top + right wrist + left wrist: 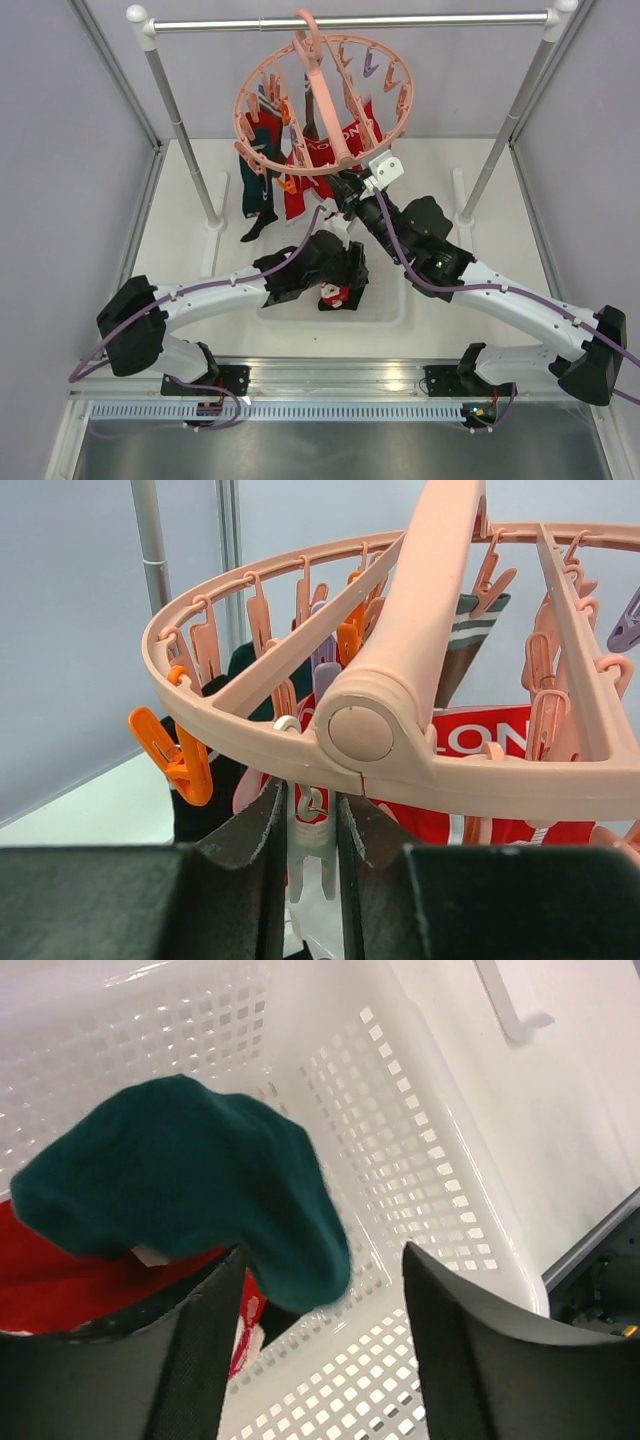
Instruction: Remove the socks clipped to the hanger
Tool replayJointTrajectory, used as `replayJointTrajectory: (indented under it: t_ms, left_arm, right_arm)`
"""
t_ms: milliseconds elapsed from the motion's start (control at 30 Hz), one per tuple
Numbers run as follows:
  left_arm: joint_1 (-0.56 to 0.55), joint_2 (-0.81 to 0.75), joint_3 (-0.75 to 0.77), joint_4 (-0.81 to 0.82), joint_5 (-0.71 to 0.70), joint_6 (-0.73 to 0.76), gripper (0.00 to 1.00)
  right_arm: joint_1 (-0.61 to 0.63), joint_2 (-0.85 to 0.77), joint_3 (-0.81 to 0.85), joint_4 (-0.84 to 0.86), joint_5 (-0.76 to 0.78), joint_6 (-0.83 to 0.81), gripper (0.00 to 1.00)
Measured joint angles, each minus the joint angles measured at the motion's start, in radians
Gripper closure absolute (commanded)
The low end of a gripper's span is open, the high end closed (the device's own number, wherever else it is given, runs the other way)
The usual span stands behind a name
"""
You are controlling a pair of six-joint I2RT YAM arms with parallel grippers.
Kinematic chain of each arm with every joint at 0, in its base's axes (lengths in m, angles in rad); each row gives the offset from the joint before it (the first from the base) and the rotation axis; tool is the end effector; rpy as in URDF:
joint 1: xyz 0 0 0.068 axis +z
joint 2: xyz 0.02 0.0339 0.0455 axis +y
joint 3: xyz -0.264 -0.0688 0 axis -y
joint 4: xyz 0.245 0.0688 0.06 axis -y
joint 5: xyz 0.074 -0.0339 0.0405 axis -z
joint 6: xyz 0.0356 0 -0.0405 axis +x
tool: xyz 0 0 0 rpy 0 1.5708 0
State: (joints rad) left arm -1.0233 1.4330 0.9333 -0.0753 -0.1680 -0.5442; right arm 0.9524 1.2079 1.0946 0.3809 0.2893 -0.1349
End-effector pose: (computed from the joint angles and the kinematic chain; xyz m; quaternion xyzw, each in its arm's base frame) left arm 0.1712 -0.2693 0.2509 0.1688 0.8600 -0.2837 0.3891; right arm 0.1710 0.2229 0.4208 -0.2123 0.5729 0.2325 0.7567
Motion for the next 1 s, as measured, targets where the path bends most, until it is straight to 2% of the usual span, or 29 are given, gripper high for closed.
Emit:
replayJointTrajectory:
  t_ms: [133, 367, 467, 700, 767, 1000]
  left_arm:
    - [0.000, -0.002, 0.001, -0.002, -0.006, 0.004, 0.23]
    - [0.000, -0.104, -0.033, -0.006, 0.024, 0.019, 0.23]
    - [0.000, -0.203, -0.086, -0.006, 0.043, 0.019, 0.25]
    - [0.000, -0.452, -0.172, -0.101, 0.034, 0.019, 0.46]
    - [0.000, -0.522, -0.172, -0.139, 0.001, 0.019, 0.47]
    - [0.000, -0.671, -0.149, -0.306, -0.232, 0.014, 0.31]
  right_arm:
    - [0.000, 0.000, 0.000, -0.001, 0.000, 0.002, 0.85]
    - [0.000, 0.000, 0.000, -0.008, 0.000, 0.011, 0.83]
    - [0.000, 0.000, 0.000, -0.009, 0.002, 0.017, 0.81]
    - [-0.014, -0.004, 0.000, -0.021, 0.005, 0.043, 0.80]
    - [-0.021, -0.005, 0.000, -0.025, 0.007, 0.053, 0.80]
    - [-0.063, -0.005, 0.002, -0.052, 0.006, 0.093, 0.80]
